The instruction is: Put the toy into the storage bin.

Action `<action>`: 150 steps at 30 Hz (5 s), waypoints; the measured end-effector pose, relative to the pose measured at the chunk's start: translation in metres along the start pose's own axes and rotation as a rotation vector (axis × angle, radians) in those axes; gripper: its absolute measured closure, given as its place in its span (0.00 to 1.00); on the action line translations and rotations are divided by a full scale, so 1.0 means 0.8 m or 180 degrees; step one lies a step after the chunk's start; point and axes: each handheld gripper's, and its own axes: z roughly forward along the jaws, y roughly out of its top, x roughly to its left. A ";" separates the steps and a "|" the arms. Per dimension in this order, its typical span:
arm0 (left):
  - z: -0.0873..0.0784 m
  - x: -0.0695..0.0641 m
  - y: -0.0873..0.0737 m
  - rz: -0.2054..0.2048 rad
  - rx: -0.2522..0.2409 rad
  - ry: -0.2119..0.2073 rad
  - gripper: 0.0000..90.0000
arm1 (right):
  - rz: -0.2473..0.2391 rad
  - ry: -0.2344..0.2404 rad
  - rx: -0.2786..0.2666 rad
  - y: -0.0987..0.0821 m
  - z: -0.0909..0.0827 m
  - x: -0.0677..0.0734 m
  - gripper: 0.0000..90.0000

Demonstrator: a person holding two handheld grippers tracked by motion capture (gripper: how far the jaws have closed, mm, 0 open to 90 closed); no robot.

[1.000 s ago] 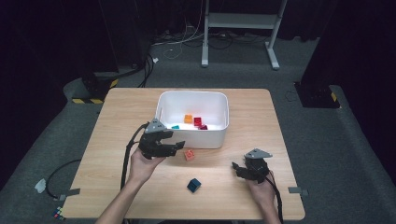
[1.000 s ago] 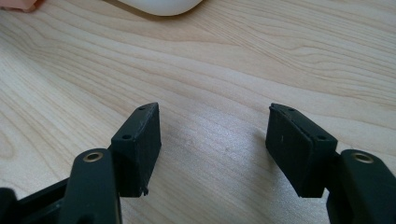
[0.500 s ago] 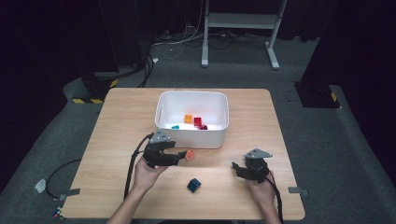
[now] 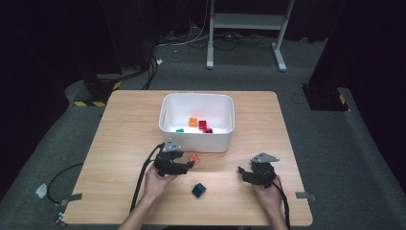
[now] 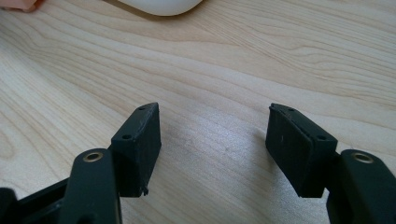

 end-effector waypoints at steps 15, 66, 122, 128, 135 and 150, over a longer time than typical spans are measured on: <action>0.041 0.004 -0.006 0.0001 0.0141 0.0104 0.40 | -0.0001 0.0000 0.0000 0.000 0.000 0.000 0.39; 0.057 -0.008 -0.005 0.0200 0.0184 0.0132 0.56 | 0.0000 0.0003 -0.0003 0.000 0.000 0.000 0.39; -0.109 0.024 0.112 -0.0001 -0.0201 -0.0118 0.57 | -0.0004 0.0000 0.0000 0.000 0.000 0.000 0.39; -0.114 0.033 0.127 -0.0024 -0.0240 -0.0101 0.57 | -0.0004 0.0000 0.0000 0.000 0.000 0.000 0.39; -0.117 0.042 0.144 -0.0062 -0.0266 -0.0071 0.57 | -0.0007 -0.0001 -0.0003 0.000 0.000 0.000 0.39; -0.102 0.062 0.175 -0.0145 -0.0258 0.0104 0.57 | -0.0002 0.0000 0.0000 0.000 0.000 0.000 0.39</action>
